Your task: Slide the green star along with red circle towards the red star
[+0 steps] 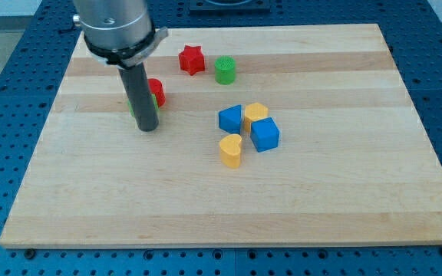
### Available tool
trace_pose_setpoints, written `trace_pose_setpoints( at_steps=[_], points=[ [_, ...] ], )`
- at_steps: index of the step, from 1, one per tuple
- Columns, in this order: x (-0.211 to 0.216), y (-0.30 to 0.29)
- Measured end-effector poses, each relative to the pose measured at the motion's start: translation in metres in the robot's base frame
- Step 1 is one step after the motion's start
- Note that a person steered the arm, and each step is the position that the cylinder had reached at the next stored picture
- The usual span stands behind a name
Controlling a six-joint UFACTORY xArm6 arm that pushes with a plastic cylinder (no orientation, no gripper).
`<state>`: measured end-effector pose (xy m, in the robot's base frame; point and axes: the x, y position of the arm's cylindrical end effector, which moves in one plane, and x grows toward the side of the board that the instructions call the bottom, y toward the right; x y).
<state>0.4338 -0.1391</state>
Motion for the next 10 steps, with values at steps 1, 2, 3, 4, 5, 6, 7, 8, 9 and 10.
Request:
trace_pose_setpoints(
  at_steps=[1, 2, 3, 4, 5, 6, 7, 8, 9, 10],
  points=[
    [-0.009, -0.017],
    [-0.008, -0.034],
    [-0.008, -0.061],
    [-0.009, -0.071],
    [-0.009, -0.065],
    [-0.015, -0.059],
    [-0.029, -0.057],
    [-0.035, -0.051],
    [-0.036, -0.039],
    [-0.036, -0.028]
  ],
)
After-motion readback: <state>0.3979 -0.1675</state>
